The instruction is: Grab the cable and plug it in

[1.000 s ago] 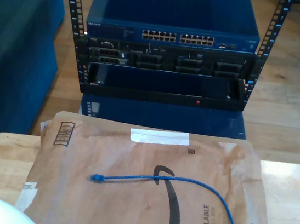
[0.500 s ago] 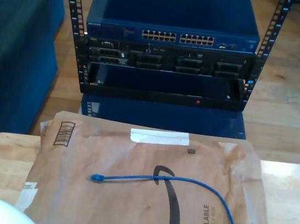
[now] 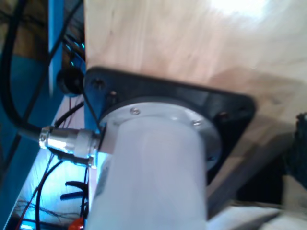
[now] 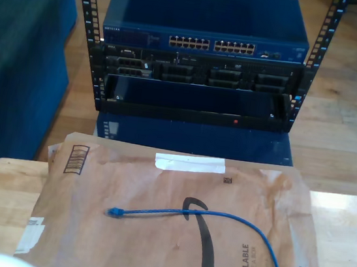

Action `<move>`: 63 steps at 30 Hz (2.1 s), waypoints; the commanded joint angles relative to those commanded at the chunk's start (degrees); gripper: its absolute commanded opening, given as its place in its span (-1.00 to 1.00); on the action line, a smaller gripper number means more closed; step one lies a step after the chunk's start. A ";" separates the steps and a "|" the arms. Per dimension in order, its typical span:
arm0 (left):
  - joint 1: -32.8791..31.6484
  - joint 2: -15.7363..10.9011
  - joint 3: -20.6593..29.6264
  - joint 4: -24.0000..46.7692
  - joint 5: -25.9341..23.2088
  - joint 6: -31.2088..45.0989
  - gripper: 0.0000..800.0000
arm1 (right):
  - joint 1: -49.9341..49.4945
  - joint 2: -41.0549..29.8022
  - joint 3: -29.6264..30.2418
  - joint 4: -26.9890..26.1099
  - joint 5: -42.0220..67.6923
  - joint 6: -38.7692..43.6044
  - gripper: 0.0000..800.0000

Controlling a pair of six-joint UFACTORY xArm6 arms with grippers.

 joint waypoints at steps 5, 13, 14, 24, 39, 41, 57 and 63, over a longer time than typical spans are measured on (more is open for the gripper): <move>-10.11 0.26 -5.80 0.00 0.79 -10.20 1.00 | 10.02 2.73 -6.07 0.09 2.11 13.54 0.98; -27.08 0.79 -11.69 0.00 4.75 -25.58 1.00 | 30.95 9.67 -19.08 0.09 10.73 36.84 0.98; -29.19 0.97 -12.31 0.00 5.80 -27.16 1.00 | 33.67 9.67 -19.96 0.09 10.99 39.21 0.98; -46.42 1.76 -16.09 -0.09 7.56 -43.78 1.00 | 62.51 7.12 -22.42 0.18 10.64 64.44 0.99; -55.21 5.45 -21.63 -14.59 10.81 -50.73 1.00 | 88.88 15.74 -36.04 9.93 10.37 82.46 0.99; -55.30 5.98 -22.33 -16.35 11.25 -50.73 1.00 | 88.79 16.26 -36.57 14.68 9.49 81.76 0.99; -60.13 9.32 -22.33 -20.48 10.90 -54.15 1.00 | 92.84 22.77 -29.19 29.89 -10.90 66.55 0.98; -66.20 9.41 -22.15 -20.48 10.64 -58.64 1.00 | 96.70 28.75 -28.31 29.36 -14.86 66.73 0.98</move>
